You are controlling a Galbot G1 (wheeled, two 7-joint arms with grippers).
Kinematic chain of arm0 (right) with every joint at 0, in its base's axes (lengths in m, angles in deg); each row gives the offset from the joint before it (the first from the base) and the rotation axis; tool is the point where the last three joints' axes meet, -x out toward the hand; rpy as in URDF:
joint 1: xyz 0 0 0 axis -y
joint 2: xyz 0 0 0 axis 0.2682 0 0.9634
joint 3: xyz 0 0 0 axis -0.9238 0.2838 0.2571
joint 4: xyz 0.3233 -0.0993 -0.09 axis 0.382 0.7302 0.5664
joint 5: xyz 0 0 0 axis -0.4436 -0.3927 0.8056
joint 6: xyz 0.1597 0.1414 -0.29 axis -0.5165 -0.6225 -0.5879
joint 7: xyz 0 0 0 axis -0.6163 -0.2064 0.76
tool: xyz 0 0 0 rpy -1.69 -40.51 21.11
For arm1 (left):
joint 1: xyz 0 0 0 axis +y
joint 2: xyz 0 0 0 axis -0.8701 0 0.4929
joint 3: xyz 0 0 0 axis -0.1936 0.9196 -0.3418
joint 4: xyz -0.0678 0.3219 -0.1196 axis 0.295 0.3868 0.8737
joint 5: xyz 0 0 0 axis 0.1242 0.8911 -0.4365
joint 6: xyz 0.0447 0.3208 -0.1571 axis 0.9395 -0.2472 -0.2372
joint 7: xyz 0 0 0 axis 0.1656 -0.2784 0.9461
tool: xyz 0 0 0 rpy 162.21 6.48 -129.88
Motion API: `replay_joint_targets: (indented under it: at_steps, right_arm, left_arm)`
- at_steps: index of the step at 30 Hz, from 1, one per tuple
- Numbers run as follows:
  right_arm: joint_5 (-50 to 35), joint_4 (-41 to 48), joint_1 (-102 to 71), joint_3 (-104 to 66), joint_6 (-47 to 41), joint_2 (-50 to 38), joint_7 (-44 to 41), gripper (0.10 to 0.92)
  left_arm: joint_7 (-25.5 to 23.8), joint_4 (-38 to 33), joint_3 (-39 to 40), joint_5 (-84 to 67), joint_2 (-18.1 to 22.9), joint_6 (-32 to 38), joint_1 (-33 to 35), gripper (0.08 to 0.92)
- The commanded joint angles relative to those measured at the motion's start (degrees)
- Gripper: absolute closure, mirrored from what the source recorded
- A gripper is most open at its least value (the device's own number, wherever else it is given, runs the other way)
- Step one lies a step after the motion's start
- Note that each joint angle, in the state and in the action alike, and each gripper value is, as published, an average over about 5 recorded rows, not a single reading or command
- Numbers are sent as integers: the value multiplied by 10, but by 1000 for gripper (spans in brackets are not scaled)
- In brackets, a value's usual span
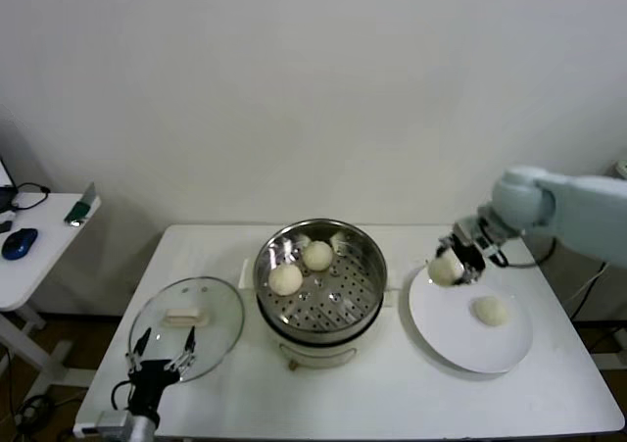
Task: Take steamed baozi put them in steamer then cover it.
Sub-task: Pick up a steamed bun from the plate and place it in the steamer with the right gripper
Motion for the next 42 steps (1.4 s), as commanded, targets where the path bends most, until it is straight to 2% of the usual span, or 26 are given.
replay_joint_targets:
  at_steps: [1, 7, 16, 42]
  right_arm:
    - [15, -82, 181, 6, 147, 122, -18, 355]
    - [78, -167, 125, -44, 167, 187, 21, 355]
    - [193, -137, -15, -60, 176, 250, 49, 355]
    - [256, -63, -109, -27, 154, 272, 80, 355]
  left_arm:
    - [0, -1, 0, 0, 2, -1, -1, 177]
    - [0, 3, -2, -2, 4, 0, -1, 177]
    - [1, 2, -4, -4, 4, 2, 1, 177]
    - [2, 1, -4, -2, 3, 9, 5, 177]
